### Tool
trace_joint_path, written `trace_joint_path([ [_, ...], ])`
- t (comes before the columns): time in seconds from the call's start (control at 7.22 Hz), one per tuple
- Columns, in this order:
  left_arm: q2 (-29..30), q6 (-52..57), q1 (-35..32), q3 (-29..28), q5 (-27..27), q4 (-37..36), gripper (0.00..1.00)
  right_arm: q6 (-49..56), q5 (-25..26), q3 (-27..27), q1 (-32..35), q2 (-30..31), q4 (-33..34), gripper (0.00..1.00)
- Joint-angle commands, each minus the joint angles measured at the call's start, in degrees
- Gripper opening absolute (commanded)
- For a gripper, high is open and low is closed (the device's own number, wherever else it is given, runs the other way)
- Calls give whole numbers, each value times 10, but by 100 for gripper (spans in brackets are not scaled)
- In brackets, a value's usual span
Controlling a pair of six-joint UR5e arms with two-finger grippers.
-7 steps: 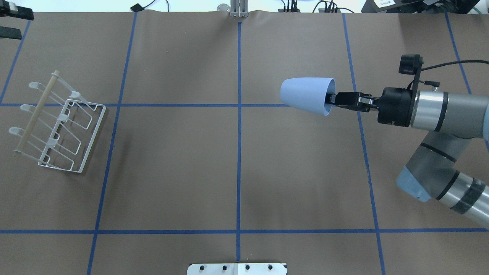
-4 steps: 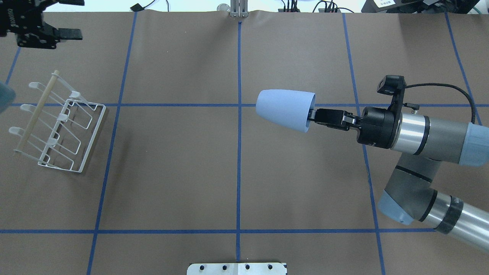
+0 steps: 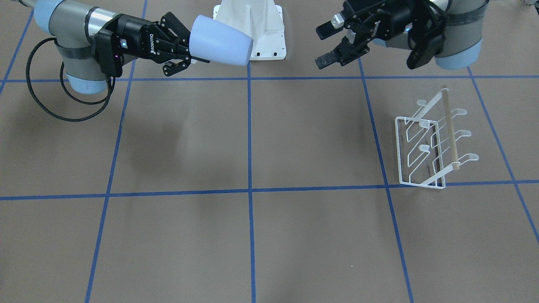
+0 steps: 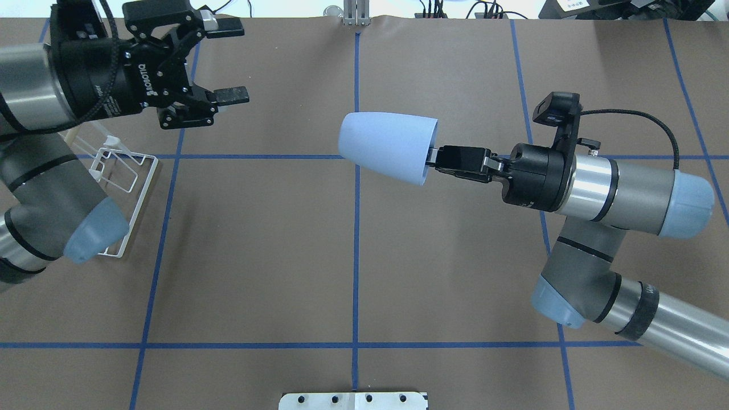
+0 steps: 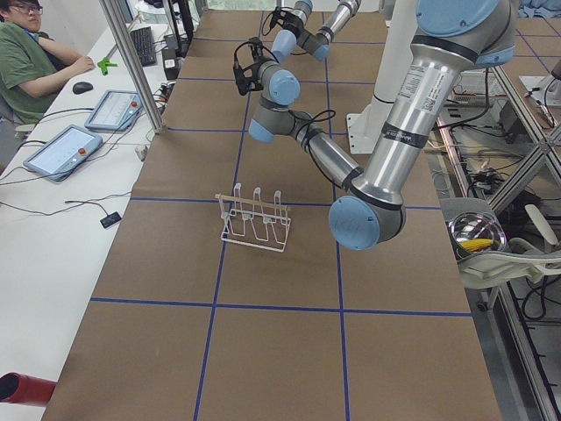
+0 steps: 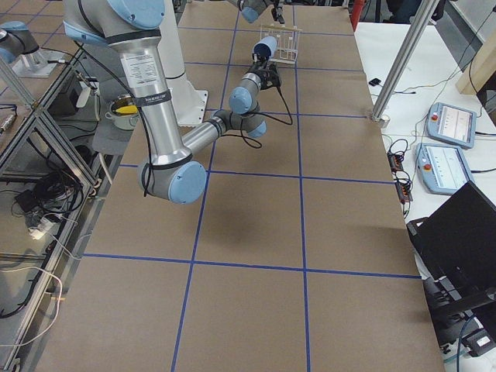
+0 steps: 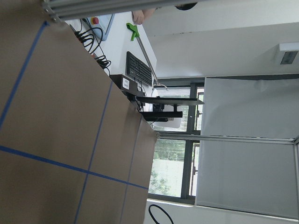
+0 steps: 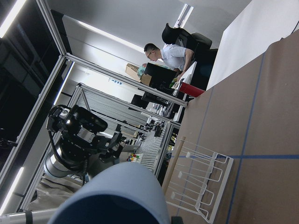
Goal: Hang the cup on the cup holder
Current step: 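Bring the open left gripper to the cup's closed end while the right gripper holds it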
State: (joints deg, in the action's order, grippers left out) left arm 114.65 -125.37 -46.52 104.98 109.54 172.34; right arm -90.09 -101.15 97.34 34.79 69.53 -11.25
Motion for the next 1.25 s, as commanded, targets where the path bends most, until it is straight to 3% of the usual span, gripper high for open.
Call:
trace_joint_path([
  [0.0, 8, -6, 25, 0, -9, -2, 98, -1, -2, 8, -1, -17, 5, 0],
  [0.55, 18, -7, 81, 1, -9, -2, 98, 1, -2, 19, -3, -20, 7, 0],
  [1.11, 29, -45, 87, 1, -10, -2, 98, 4, -2, 18, -7, -25, 16, 0],
])
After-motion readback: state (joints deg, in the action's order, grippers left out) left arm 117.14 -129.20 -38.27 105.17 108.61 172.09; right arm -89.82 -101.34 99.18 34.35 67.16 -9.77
